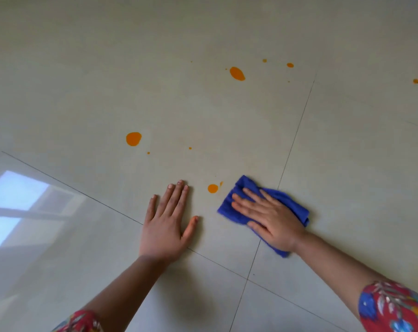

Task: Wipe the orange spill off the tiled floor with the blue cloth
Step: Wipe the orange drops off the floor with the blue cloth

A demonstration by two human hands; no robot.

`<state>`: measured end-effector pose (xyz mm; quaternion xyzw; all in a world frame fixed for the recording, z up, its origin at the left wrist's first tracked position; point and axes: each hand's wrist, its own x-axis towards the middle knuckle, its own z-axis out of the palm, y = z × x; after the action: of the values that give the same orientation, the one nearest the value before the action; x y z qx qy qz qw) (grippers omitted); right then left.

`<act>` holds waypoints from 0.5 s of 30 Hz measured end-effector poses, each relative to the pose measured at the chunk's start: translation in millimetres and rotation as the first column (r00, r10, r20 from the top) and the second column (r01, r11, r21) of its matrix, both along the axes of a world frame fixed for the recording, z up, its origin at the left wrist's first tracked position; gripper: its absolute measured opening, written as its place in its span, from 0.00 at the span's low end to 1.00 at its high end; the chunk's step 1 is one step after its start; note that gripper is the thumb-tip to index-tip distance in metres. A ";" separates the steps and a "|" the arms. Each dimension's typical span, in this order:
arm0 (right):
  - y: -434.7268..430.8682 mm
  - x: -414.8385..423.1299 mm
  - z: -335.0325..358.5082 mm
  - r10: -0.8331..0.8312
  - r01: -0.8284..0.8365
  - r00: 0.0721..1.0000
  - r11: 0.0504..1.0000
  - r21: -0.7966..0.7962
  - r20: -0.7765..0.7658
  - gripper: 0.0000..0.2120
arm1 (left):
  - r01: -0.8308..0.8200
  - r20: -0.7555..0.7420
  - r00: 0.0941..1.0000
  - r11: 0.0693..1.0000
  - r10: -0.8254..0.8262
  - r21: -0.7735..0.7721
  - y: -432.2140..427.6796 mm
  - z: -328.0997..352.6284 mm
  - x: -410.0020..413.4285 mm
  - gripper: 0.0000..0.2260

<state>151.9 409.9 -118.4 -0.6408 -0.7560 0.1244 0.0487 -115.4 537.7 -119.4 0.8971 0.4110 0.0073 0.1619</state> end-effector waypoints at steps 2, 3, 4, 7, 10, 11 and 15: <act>19.6 13.7 -2.7 -0.296 0.296 0.955 0.955 0.015 0.000 0.24 | 0.000 0.003 1.000 1.000 0.000 0.000 1.7 -0.3 1.0 0.30; 36.0 10.9 -3.3 -0.464 0.463 0.886 0.886 0.035 0.004 0.25 | 0.001 0.013 1.000 1.000 -0.001 -0.003 2.2 -1.6 1.0 0.30; 52.8 -1.1 -3.0 -0.568 0.566 0.823 0.822 0.056 0.009 0.26 | 0.000 0.032 0.999 1.000 0.000 -0.007 2.1 -2.3 0.8 0.30; 66.7 -53.7 -3.2 -0.340 0.333 0.938 0.938 0.097 0.068 0.26 | -0.079 0.136 0.987 0.997 0.081 -0.017 7.9 1.5 -2.0 0.29; 35.3 -51.4 1.1 0.097 -0.097 0.993 0.995 0.008 0.067 0.25 | -0.264 0.178 0.951 0.964 0.255 0.032 36.0 6.6 -12.2 0.28; 33.9 -39.2 0.7 0.109 -0.110 0.992 0.994 0.013 0.070 0.25 | -0.317 0.162 0.938 0.947 0.306 0.049 48.9 7.2 -17.7 0.28; 74.6 -32.1 -3.4 -0.339 0.337 0.938 0.941 0.042 0.076 0.25 | -0.482 0.083 0.875 0.873 0.477 0.076 96.7 -1.2 -35.4 0.27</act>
<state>119.8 484.5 -121.8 -0.7650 -0.6376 0.0770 0.0476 -150.8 634.4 -120.6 0.7732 0.6145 0.0940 0.1252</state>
